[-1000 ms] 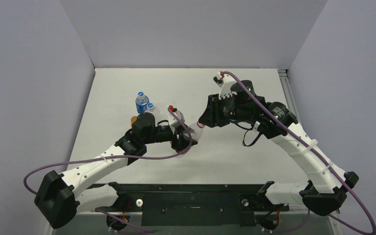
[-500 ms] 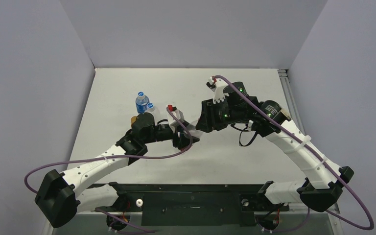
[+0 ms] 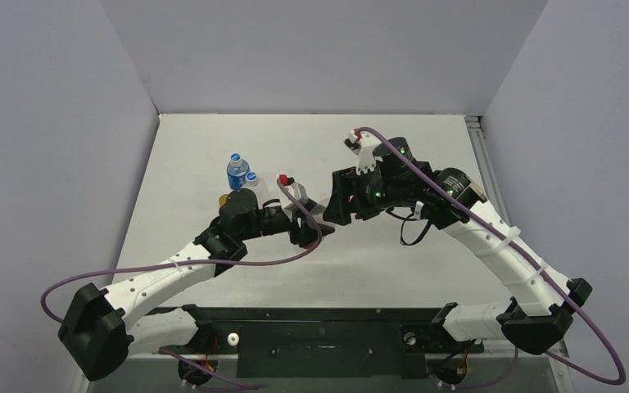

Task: Screw on the bottle caps
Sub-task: Screw the bottle cap onto the plastic bottle.

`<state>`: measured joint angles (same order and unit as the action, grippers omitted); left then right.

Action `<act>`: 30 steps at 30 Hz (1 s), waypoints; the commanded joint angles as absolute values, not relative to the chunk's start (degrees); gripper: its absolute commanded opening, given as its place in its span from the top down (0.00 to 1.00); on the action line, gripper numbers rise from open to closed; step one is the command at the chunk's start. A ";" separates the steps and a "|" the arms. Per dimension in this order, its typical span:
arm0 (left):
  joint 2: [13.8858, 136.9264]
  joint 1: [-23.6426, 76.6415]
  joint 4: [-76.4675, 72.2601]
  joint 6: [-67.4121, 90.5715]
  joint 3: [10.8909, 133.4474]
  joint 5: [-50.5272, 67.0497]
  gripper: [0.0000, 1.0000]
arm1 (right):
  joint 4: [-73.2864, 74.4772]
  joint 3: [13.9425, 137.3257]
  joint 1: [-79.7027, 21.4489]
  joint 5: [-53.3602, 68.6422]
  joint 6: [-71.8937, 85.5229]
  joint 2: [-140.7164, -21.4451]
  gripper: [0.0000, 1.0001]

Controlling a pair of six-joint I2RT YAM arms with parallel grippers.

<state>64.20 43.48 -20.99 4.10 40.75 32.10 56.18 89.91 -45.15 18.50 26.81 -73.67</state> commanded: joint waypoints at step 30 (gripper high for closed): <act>60.52 43.57 -20.55 5.66 40.92 35.47 1.00 | 46.67 93.16 -45.89 11.98 18.64 -63.62 0.46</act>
<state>62.81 43.46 -20.71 5.32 40.73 34.37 50.63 91.11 -45.19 12.82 20.08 -62.59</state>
